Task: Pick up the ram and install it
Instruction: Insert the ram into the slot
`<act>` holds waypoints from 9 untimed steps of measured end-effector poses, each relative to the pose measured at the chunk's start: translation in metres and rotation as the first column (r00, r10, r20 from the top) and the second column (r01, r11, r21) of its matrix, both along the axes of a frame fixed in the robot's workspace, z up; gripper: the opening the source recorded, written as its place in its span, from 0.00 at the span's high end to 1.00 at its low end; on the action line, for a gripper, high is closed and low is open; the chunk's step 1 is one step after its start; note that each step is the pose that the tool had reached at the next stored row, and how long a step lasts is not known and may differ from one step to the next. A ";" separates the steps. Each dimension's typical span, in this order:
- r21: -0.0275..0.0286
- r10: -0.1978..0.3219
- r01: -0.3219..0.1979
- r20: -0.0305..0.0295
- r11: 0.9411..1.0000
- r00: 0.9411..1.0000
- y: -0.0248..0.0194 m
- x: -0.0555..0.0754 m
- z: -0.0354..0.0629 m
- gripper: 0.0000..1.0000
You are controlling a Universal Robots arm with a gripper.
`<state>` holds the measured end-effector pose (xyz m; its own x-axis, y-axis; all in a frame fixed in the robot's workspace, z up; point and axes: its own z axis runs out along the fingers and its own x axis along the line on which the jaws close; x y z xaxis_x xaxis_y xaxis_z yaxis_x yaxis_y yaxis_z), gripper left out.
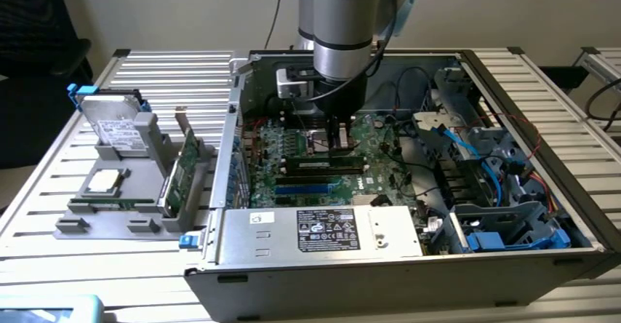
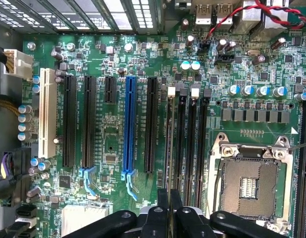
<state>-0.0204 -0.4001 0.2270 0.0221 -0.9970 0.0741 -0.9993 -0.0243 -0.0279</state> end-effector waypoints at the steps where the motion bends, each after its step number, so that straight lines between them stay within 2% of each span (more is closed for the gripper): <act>1: 0.000 -0.001 0.001 0.000 1.000 1.000 0.0000 0.000 0.0000 0.87; 9: 0.000 -0.003 0.003 0.000 1.000 1.000 0.0001 0.000 0.0001 0.87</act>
